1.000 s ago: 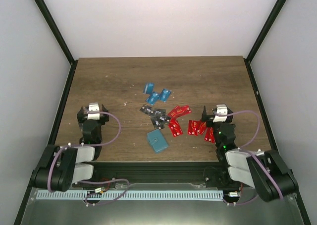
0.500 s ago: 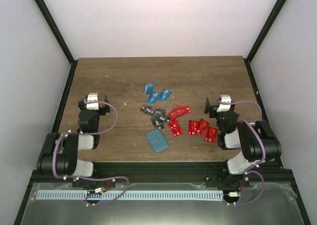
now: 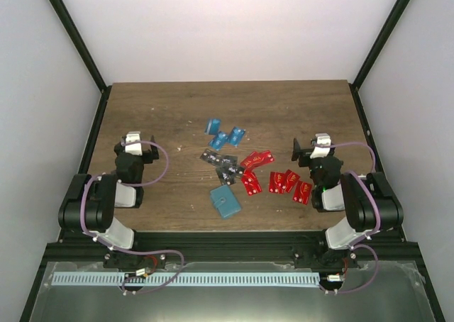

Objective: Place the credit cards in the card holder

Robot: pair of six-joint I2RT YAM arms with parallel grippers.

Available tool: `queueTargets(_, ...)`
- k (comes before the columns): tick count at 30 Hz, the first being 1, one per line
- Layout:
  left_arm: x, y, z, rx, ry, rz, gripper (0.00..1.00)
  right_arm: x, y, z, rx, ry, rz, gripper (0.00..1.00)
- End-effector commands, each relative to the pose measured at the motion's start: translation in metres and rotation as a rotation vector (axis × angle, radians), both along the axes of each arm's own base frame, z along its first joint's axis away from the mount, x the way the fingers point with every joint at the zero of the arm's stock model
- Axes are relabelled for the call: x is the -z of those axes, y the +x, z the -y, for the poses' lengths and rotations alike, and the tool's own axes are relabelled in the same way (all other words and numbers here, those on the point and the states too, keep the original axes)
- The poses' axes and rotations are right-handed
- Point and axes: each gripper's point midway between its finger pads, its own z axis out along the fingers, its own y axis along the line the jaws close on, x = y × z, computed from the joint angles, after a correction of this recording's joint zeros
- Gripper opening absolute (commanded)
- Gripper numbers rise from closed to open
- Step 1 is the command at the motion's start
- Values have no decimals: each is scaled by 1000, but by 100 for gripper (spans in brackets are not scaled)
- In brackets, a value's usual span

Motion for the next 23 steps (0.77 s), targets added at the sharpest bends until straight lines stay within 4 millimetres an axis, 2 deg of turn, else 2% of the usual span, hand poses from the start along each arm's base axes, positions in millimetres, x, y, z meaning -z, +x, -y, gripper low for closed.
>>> queueTargets(1,-5,4,-2,-8,-17,17,100,-12,4,3,7,7,39,100)
queueTargets(23,-4,4,-2,-4,-15,14,100,-11,5,3,7,7,34,100)
